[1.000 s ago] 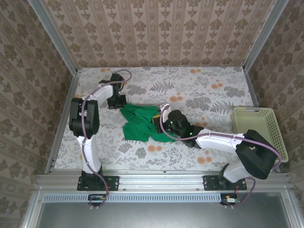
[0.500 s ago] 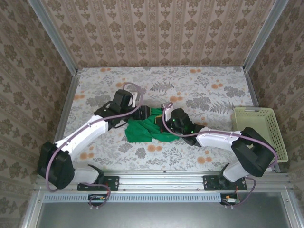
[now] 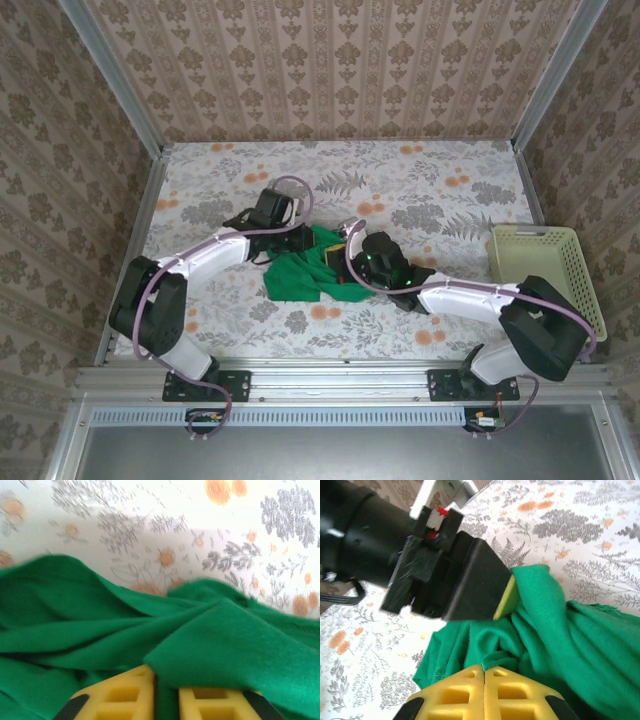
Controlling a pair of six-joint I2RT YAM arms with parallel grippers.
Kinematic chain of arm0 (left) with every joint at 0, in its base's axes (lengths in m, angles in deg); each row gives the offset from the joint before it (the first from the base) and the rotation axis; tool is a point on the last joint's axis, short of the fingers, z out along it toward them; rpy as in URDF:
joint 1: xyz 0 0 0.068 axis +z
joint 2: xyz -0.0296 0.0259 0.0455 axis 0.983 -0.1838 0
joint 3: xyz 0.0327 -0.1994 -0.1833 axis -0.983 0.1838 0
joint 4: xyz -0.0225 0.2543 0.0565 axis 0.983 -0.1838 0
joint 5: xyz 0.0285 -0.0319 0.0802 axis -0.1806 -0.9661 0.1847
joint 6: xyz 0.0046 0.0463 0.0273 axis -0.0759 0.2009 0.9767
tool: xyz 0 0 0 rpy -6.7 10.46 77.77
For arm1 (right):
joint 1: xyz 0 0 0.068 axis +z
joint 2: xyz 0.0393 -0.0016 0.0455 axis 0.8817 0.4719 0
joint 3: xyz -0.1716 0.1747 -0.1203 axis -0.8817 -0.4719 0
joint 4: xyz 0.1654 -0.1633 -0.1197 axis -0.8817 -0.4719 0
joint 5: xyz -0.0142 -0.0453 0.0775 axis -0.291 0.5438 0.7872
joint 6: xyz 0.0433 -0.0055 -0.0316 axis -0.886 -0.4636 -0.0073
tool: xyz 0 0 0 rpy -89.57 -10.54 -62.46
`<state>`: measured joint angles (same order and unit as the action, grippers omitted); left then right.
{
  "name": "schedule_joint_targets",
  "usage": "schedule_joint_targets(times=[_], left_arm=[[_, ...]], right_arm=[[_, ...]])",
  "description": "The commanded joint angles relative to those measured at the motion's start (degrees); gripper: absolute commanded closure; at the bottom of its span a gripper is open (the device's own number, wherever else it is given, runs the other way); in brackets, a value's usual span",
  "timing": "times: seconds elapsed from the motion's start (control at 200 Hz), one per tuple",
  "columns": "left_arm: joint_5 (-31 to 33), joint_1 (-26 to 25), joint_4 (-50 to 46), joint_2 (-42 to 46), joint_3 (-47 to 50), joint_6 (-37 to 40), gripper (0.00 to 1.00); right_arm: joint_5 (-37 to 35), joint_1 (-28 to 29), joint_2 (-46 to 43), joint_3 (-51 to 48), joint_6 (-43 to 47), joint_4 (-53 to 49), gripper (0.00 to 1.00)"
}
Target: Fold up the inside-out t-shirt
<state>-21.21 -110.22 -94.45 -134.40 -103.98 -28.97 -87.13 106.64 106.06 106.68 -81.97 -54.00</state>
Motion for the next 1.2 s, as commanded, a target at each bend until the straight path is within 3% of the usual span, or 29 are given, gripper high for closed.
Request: schedule_joint_targets(times=[0.0,0.03,0.215,0.455,0.645,0.795,0.96,1.195], left_arm=[[2.8,3.0,-5.0,-2.9,-4.9,0.0,0.94],[2.8,3.4,-6.8,-4.2,-6.1,0.5,1.0],[5.3,4.4,-9.8,-4.3,-7.3,1.5,1.0],[3.4,17.0,-10.7,3.6,-1.2,-0.1,1.0],[3.0,21.5,-11.2,5.1,1.9,-0.8,1.0],[-1.9,25.6,-9.1,6.0,2.0,-2.8,1.0],[-0.4,27.9,-10.2,10.9,-0.3,-4.1,1.0],[2.5,26.6,-14.2,8.7,-0.4,-2.5,1.0]], right_arm=[[0.0,0.3,-5.6,-0.6,1.1,0.0,1.0],[0.0,0.3,-6.7,-0.6,1.1,-0.3,1.0],[-1.8,0.1,-11.5,-1.1,1.9,-1.8,1.0],[-4.0,-3.9,-15.7,-7.1,1.4,-2.5,1.0],[-6.7,-7.1,-20.1,-11.1,-1.1,-4.5,1.0],[-8.0,-11.6,-26.6,-10.9,-1.8,-8.6,1.0],[-2.4,-17.6,-32.3,-9.7,-2.4,-11.1,1.0],[-3.9,-18.1,-26.5,-13.5,-5.6,-9.4,1.0]])
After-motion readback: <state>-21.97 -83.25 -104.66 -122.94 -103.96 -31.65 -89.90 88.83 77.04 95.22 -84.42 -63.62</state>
